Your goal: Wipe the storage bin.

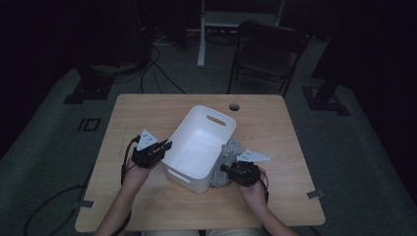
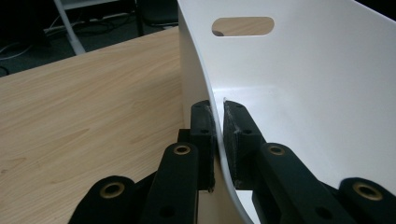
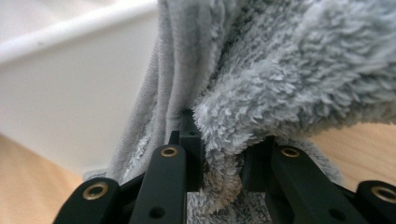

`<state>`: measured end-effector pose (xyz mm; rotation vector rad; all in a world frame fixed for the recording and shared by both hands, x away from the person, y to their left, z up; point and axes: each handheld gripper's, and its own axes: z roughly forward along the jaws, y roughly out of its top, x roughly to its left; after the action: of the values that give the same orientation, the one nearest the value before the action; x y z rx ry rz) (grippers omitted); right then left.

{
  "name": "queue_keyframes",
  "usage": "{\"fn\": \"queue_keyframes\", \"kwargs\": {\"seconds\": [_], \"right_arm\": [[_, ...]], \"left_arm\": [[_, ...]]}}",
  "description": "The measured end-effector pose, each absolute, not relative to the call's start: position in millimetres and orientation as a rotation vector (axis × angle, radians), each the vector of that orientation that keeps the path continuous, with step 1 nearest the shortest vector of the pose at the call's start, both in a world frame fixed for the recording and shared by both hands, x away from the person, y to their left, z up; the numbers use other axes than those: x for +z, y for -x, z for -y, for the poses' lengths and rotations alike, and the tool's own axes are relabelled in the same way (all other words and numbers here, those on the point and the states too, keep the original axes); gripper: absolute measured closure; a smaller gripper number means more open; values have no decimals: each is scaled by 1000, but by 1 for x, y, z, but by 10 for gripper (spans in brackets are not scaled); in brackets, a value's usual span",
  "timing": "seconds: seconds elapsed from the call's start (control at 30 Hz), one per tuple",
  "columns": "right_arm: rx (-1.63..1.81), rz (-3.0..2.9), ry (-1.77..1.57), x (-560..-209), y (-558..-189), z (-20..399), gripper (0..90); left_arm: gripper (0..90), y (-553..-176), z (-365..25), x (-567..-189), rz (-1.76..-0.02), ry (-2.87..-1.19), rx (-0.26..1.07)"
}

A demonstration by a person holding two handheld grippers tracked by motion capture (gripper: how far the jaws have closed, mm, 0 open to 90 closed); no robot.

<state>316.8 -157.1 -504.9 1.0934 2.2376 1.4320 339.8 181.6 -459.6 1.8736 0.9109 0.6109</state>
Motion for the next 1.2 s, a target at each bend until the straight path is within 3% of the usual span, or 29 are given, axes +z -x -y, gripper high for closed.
{"fn": "queue_keyframes", "kwargs": {"seconds": [0.27,0.47,0.67,0.77,1.2], "right_arm": [[1315,-2322,-1260,-542,-342,161,747],[1362,-2326,-1214,-529,-332,162,748],[1630,-2244,-1021,-487,-294,162,745],[1613,-2226,-991,-483,-291,158,745],[1378,-2306,-1151,-525,-320,152,748]], "left_arm": [[820,-341,-182,-460,-933,-1853,609],[827,-341,-181,-461,-957,-1839,630],[834,-341,-181,-461,-948,-1845,631],[834,-341,-180,-461,-948,-1843,628],[828,-340,-177,-461,-940,-1849,640]]}}
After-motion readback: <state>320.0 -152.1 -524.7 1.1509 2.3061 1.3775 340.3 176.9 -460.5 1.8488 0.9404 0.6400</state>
